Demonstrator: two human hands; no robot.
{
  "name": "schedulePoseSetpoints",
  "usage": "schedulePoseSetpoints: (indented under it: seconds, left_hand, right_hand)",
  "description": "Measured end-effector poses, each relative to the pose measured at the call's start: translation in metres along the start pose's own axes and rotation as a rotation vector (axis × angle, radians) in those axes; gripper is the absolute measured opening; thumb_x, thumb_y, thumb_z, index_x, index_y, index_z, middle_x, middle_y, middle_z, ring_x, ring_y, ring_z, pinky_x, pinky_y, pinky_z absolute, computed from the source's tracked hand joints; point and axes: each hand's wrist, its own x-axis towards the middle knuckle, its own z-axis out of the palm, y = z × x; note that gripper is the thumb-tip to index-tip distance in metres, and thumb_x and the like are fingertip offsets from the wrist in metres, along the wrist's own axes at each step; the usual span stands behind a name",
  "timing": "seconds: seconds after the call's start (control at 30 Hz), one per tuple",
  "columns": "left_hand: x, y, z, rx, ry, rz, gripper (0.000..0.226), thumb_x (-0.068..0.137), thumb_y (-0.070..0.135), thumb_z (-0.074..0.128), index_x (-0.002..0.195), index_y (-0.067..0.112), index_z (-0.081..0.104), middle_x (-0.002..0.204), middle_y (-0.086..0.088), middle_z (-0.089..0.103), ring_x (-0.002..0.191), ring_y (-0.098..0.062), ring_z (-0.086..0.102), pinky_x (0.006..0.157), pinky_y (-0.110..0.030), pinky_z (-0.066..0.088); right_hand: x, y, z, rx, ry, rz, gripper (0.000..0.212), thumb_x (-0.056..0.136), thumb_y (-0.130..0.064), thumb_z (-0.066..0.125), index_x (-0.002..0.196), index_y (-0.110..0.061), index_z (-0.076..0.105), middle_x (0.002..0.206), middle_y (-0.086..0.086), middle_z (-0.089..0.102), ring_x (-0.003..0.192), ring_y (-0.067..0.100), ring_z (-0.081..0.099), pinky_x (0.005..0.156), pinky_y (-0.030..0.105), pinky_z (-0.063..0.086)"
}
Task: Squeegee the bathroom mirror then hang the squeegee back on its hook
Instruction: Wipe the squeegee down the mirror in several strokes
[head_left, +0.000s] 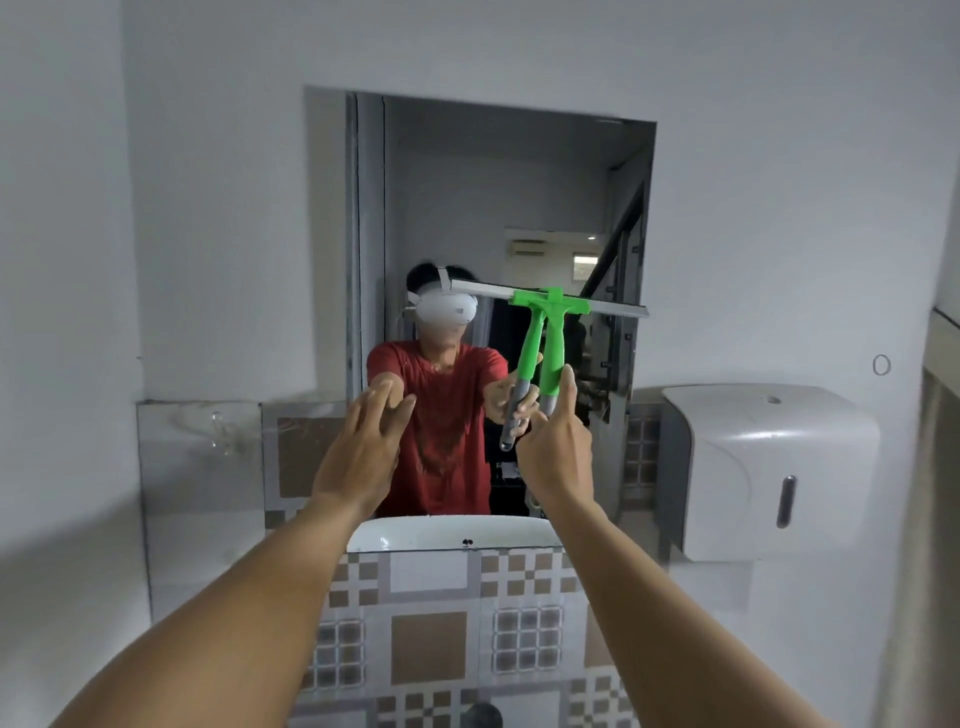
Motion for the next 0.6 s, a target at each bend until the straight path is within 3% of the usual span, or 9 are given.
schedulePoseSetpoints:
  seconds: [0.07, 0.2, 0.33, 0.47, 0.53, 0.6]
  left_hand:
    - [-0.001, 0.001, 0.001, -0.010, 0.011, 0.002, 0.085, 0.087, 0.005, 0.069, 0.160, 0.016, 0.027, 0.164, -0.023, 0.022, 0.148, -0.044, 0.024, 0.115, -0.052, 0.042]
    - [-0.001, 0.002, -0.002, -0.118, 0.029, -0.026, 0.089, 0.085, 0.001, 0.073, 0.160, 0.019, 0.028, 0.164, -0.017, 0.024, 0.149, -0.041, 0.027, 0.105, -0.047, 0.051]
    - [-0.004, -0.005, -0.001, -0.129, 0.008, -0.027, 0.090, 0.085, 0.010, 0.076, 0.160, 0.017, 0.027, 0.166, -0.012, 0.021, 0.150, -0.036, 0.026, 0.098, -0.042, 0.058]
    - [-0.004, -0.006, 0.000, -0.103, -0.010, -0.031, 0.089, 0.089, 0.015, 0.073, 0.161, 0.018, 0.022, 0.169, -0.010, 0.016, 0.154, -0.033, 0.019, 0.099, -0.041, 0.058]
    - [-0.002, -0.006, -0.001, -0.108, -0.003, -0.030, 0.090, 0.084, 0.010, 0.077, 0.159, 0.016, 0.029, 0.165, -0.014, 0.025, 0.150, -0.036, 0.026, 0.089, -0.040, 0.062]
    - [-0.002, -0.006, 0.001, -0.119, -0.004, -0.028, 0.092, 0.079, 0.006, 0.081, 0.158, 0.014, 0.033, 0.163, -0.016, 0.030, 0.147, -0.038, 0.030, 0.084, -0.040, 0.064]
  right_hand:
    - [-0.015, -0.009, 0.011, 0.098, -0.030, 0.037, 0.078, 0.098, -0.003, 0.046, 0.157, -0.030, 0.004, 0.094, 0.005, 0.066, 0.079, 0.022, 0.065, 0.069, 0.048, 0.056]
    - [-0.028, -0.033, 0.039, 0.291, -0.030, 0.126, 0.071, 0.100, -0.011, 0.043, 0.154, -0.034, 0.005, 0.093, -0.002, 0.064, 0.081, 0.018, 0.066, 0.074, 0.047, 0.058]
    - [-0.031, -0.056, 0.055, 0.299, -0.115, 0.085, 0.074, 0.100, -0.013, 0.045, 0.154, -0.038, 0.002, 0.113, 0.006, 0.068, 0.090, 0.026, 0.071, 0.082, 0.053, 0.060]
    - [-0.032, -0.064, 0.056, 0.166, -0.124, -0.044, 0.069, 0.104, -0.013, 0.046, 0.160, -0.024, 0.007, 0.146, 0.015, 0.049, 0.111, 0.030, 0.065, 0.089, 0.050, 0.056]
    - [-0.027, -0.057, 0.054, 0.047, -0.102, -0.100, 0.069, 0.104, -0.014, 0.046, 0.160, -0.023, 0.007, 0.154, 0.014, 0.043, 0.111, 0.030, 0.065, 0.080, 0.047, 0.057]
    - [-0.022, -0.048, 0.048, -0.117, -0.090, -0.214, 0.071, 0.102, -0.013, 0.047, 0.160, -0.027, 0.008, 0.154, 0.011, 0.045, 0.100, 0.030, 0.069, 0.058, 0.039, 0.053]
